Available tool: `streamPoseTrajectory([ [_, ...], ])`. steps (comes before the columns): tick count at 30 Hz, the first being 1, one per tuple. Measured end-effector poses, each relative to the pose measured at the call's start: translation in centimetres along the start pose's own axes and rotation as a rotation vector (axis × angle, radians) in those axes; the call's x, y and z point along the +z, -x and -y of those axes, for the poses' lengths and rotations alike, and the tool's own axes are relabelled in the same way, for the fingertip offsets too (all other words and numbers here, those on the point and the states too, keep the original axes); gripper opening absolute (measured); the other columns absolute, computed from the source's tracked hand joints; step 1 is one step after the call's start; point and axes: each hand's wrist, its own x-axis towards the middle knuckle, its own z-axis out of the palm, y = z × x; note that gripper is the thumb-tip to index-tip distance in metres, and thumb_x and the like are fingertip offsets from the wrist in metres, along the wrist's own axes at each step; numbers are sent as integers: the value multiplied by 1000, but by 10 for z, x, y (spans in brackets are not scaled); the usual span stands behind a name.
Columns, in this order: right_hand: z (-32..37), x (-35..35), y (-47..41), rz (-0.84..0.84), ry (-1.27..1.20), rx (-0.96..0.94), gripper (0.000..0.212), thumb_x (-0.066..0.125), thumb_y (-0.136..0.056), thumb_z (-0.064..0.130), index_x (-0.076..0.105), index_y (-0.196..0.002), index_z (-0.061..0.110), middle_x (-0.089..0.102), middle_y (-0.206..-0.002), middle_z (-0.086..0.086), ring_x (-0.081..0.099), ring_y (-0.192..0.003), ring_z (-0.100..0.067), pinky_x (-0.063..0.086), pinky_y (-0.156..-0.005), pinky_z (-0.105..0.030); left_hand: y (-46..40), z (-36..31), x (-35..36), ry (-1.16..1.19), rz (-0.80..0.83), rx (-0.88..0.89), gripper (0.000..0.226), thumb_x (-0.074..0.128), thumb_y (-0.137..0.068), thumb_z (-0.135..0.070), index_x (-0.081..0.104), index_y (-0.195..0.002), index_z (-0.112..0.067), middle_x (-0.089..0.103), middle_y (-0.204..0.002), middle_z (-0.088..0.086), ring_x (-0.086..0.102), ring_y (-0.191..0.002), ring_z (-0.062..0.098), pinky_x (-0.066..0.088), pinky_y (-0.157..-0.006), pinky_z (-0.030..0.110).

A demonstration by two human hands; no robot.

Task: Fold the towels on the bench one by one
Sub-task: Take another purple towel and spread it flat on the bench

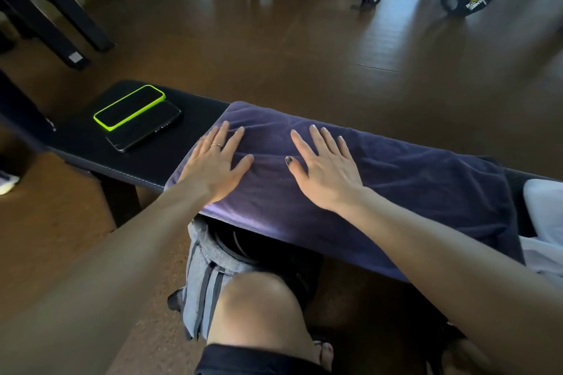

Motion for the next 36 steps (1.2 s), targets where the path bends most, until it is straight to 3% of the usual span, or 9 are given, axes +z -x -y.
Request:
streamPoseTrajectory([
  [6, -2, 17, -23, 115, 14, 25, 65, 10, -102, 60, 0, -160, 33, -6, -169, -8, -9, -155, -26, -5, -124, -50, -44, -18, -3, -63, 57, 63, 70, 20, -105, -58, -1, -163, -25, -8, -170, 0, -9, -157, 17, -6, -127, 35],
  [10, -1, 19, -31, -29, -8, -11, 65, 15, -102, 60, 5, -160, 32, 0, -169, -9, -5, -155, -24, -3, -125, -48, -85, -29, -4, -104, 104, 113, 66, 17, -106, -57, 1, -163, -27, -6, -170, -2, -7, -157, 16, -5, -126, 35],
  [15, -11, 23, -35, 36, -18, 56, 66, 11, -101, 62, 2, -160, 33, -5, -169, -8, -9, -155, -25, -7, -124, -48, -112, -12, 2, -42, 153, -48, 61, 15, -106, -56, 6, -162, -35, -2, -171, -5, -5, -157, 16, -4, -127, 37],
  [20, -18, 16, -39, -17, -85, 78, 65, 10, -101, 63, 0, -159, 37, -4, -169, -5, -9, -155, -22, -6, -125, -46, -117, -8, 6, -25, 136, -58, 60, 15, -105, -56, 10, -162, -36, 2, -171, -5, -4, -157, 17, -1, -127, 40],
  [24, -55, 7, -27, -9, -58, 181, 65, 7, -100, 63, -2, -159, 37, -4, -169, -4, -9, -155, -23, -5, -125, -45, -113, -22, 0, -73, 127, -95, 64, 15, -104, -60, 5, -162, -35, -1, -171, 0, -4, -157, 22, -2, -127, 43],
  [27, -86, 2, -11, 56, -43, 235, 64, 9, -102, 61, 0, -160, 36, -2, -169, -5, -7, -155, -22, -3, -126, -43, -103, -67, -1, -74, 107, 41, 63, 17, -103, -61, 3, -161, -40, -5, -171, -3, -7, -157, 22, -5, -126, 45],
  [30, -115, -11, 10, 7, -24, 261, 62, 12, -103, 58, 3, -160, 35, 2, -169, -6, -3, -155, -22, 0, -126, -43, -91, -123, 8, 19, 165, 180, 60, 17, -103, -62, 13, -160, -43, 0, -171, -7, -7, -157, 18, -5, -126, 47],
  [36, -201, -31, 63, 98, -18, 449, 62, 16, -104, 56, 17, -160, 31, 18, -167, -6, 12, -154, -25, 9, -125, -45, -87, -155, 17, -127, 223, 120, 66, 15, -100, -66, 12, -160, -38, 9, -169, -2, -3, -157, 22, 0, -123, 57],
])
